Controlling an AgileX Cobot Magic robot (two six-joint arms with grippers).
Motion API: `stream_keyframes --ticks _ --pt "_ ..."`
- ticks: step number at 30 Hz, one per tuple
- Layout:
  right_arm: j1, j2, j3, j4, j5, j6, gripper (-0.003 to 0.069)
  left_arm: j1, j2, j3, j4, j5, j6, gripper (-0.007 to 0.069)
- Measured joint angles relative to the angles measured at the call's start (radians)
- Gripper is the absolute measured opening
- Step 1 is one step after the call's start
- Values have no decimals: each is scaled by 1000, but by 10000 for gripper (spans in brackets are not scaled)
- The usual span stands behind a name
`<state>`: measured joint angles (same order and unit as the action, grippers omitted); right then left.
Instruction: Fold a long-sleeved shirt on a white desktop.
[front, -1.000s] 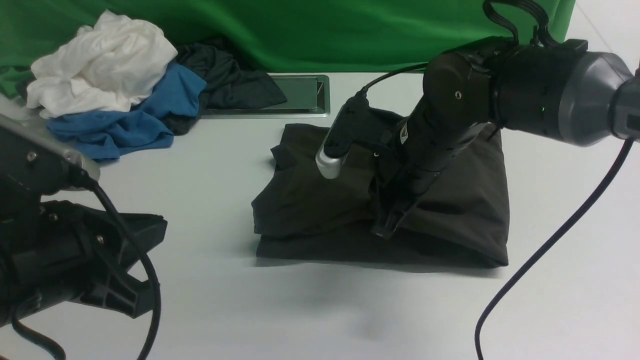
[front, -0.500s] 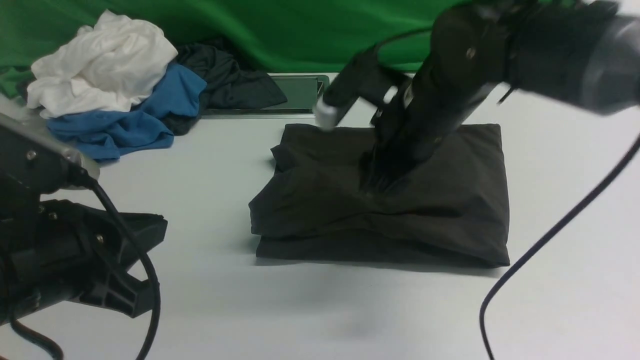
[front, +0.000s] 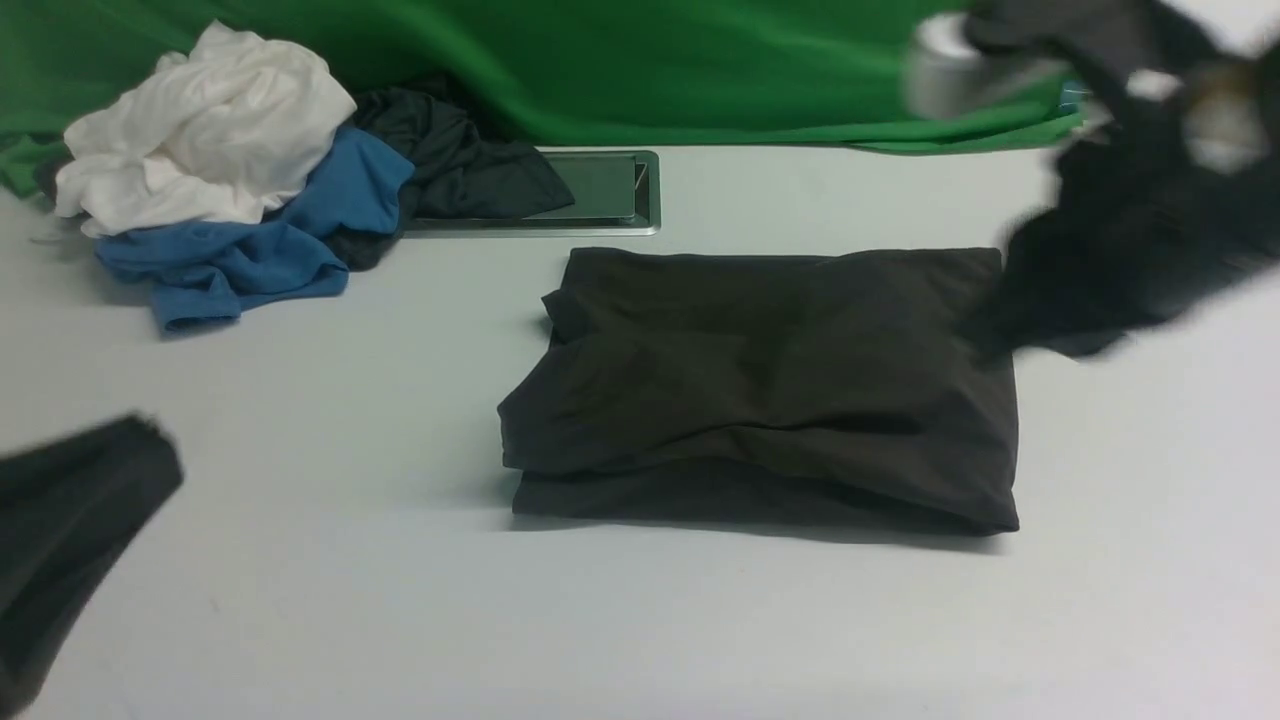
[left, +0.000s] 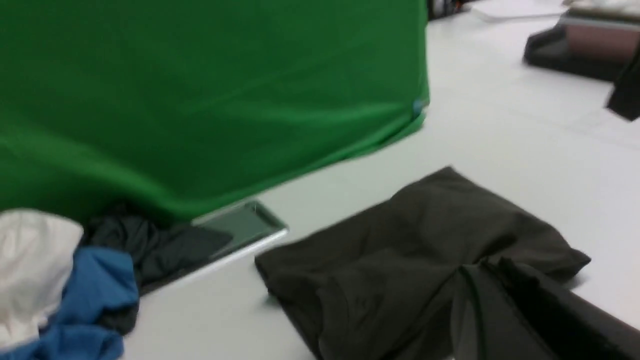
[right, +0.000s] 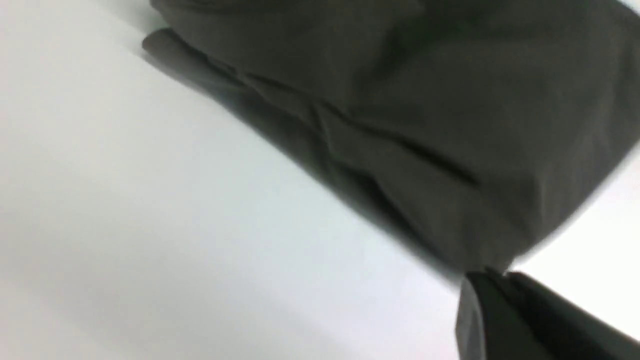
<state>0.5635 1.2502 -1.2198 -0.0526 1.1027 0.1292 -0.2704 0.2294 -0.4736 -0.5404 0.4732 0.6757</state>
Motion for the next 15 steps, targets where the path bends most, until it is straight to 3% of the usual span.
stream_keyframes --ticks 8,15 --pt "0 -419 320 -1 -50 125 62 -7 -158 109 0 -149 33 18" --pt "0 -666 515 -4 -189 165 74 -7 -162 130 3 -55 36 18"
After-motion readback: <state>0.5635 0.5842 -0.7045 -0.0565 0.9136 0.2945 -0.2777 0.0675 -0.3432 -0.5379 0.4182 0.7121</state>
